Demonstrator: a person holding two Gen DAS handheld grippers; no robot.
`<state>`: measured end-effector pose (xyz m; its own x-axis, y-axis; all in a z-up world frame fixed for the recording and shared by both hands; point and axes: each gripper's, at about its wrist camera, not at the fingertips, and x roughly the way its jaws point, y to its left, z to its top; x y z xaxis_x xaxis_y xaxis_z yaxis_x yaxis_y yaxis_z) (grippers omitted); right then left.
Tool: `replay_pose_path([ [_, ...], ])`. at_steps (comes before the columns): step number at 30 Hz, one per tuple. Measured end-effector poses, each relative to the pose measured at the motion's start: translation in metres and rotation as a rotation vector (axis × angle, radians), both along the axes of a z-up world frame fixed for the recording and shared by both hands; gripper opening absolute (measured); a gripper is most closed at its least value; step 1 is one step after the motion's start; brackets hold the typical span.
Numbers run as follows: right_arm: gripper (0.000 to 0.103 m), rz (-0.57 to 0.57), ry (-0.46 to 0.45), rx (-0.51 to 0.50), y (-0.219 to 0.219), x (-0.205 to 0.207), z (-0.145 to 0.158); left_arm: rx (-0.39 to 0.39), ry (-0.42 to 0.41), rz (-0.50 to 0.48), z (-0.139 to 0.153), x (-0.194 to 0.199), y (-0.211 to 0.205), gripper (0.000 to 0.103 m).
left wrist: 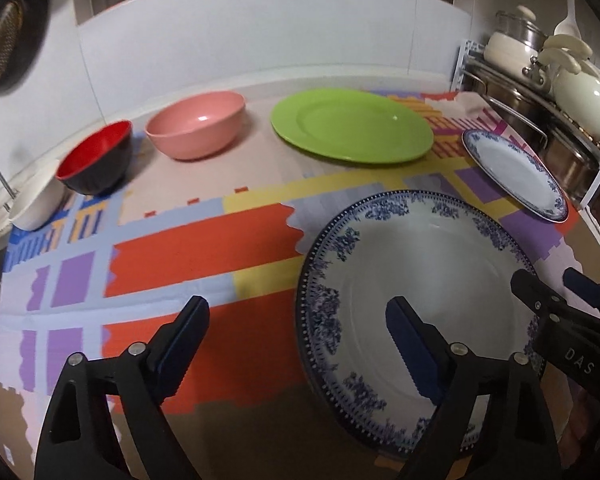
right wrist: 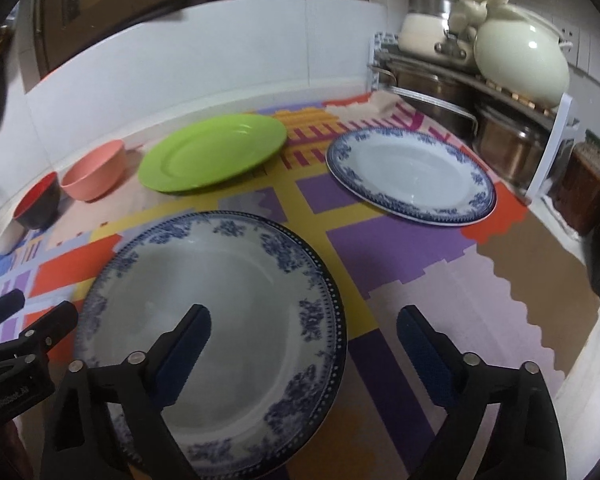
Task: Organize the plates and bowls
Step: 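Close the left gripper on the blue-rimmed plate's rim and lift it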
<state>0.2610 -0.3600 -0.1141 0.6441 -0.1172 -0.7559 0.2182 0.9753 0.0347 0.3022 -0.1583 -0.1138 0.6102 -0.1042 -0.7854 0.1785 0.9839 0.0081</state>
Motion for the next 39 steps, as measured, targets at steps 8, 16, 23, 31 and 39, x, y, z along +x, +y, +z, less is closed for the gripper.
replay_pose_path([
  [8, 0.079, -0.009, 0.051, 0.037, -0.011, 0.014, -0.015, -0.011, 0.055, 0.000, -0.015, 0.013, -0.007, 0.081],
  [16, 0.066, 0.009, 0.092, 0.062, -0.015, 0.021, -0.024, -0.043, 0.111, -0.019, -0.024, 0.019, -0.013, 0.057],
  [23, 0.045, 0.023, 0.106, 0.041, -0.013, 0.023, -0.023, -0.048, 0.122, -0.031, -0.025, 0.022, -0.013, 0.041],
  [31, 0.040, 0.015, 0.119, 0.025, -0.011, 0.025, -0.022, -0.062, 0.123, -0.021, -0.026, 0.024, -0.005, 0.037],
  [39, 0.040, 0.019, 0.112, 0.010, 0.005, 0.019, -0.016, -0.072, 0.103, 0.009, -0.019, 0.019, 0.013, 0.037],
])
